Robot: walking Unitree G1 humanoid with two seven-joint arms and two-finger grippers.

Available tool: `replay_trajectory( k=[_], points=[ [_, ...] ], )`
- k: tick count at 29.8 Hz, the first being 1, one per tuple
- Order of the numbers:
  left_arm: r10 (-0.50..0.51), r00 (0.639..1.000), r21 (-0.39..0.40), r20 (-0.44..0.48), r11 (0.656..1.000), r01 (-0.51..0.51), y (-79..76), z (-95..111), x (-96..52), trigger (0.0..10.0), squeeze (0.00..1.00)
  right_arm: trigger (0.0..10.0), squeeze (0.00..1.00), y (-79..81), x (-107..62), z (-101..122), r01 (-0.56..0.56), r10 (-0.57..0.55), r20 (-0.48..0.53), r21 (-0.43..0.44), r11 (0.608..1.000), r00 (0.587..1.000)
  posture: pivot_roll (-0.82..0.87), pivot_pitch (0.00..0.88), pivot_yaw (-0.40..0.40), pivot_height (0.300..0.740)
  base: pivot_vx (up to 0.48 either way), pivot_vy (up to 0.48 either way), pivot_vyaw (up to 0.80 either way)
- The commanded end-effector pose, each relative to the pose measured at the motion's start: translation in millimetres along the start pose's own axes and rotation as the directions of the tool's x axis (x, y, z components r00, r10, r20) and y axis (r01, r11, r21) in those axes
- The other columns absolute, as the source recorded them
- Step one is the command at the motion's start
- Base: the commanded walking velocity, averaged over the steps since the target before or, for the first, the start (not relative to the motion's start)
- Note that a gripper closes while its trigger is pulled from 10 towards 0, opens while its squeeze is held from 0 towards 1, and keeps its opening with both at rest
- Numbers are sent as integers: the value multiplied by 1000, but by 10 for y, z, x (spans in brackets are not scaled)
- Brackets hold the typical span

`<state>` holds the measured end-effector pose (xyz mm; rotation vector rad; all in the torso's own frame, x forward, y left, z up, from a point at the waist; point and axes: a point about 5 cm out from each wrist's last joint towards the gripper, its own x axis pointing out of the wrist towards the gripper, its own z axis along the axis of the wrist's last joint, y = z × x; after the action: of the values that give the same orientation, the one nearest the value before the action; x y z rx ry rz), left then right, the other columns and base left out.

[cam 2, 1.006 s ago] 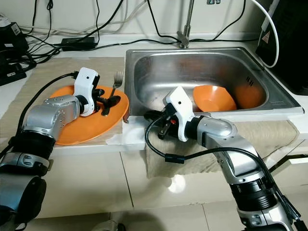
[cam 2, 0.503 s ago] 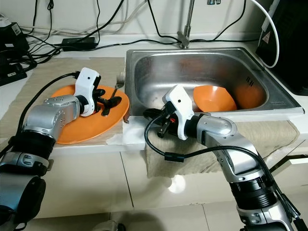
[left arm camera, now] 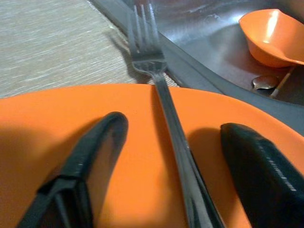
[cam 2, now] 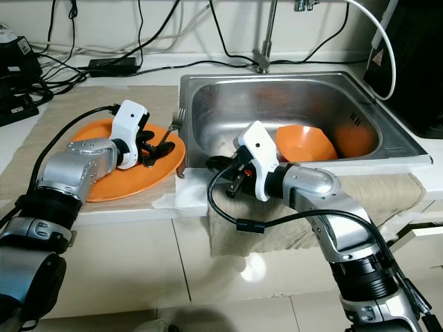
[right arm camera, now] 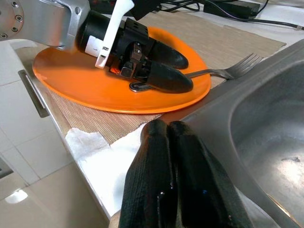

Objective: Kitchen organization

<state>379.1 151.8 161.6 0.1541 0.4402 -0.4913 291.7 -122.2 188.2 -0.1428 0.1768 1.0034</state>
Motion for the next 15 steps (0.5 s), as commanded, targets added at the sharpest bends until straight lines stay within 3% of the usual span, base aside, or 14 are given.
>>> replay_trajectory(
  k=[1, 15],
  points=[
    [24, 991, -27, -131, 999, -28, 37, -301, 20, 0, 0, 10000, 0, -10, -19, 60, 9, -9, 17, -10, 1000, 1000, 25, 12, 28, 740, 0, 0, 0],
    [50, 998, -113, -40, 992, -54, 114, -192, -2, 0, 0, 10000, 0, -13, -13, 63, 8, -8, 17, -9, 1000, 1000, 29, 17, 25, 740, 0, 0, 0]
  ],
)
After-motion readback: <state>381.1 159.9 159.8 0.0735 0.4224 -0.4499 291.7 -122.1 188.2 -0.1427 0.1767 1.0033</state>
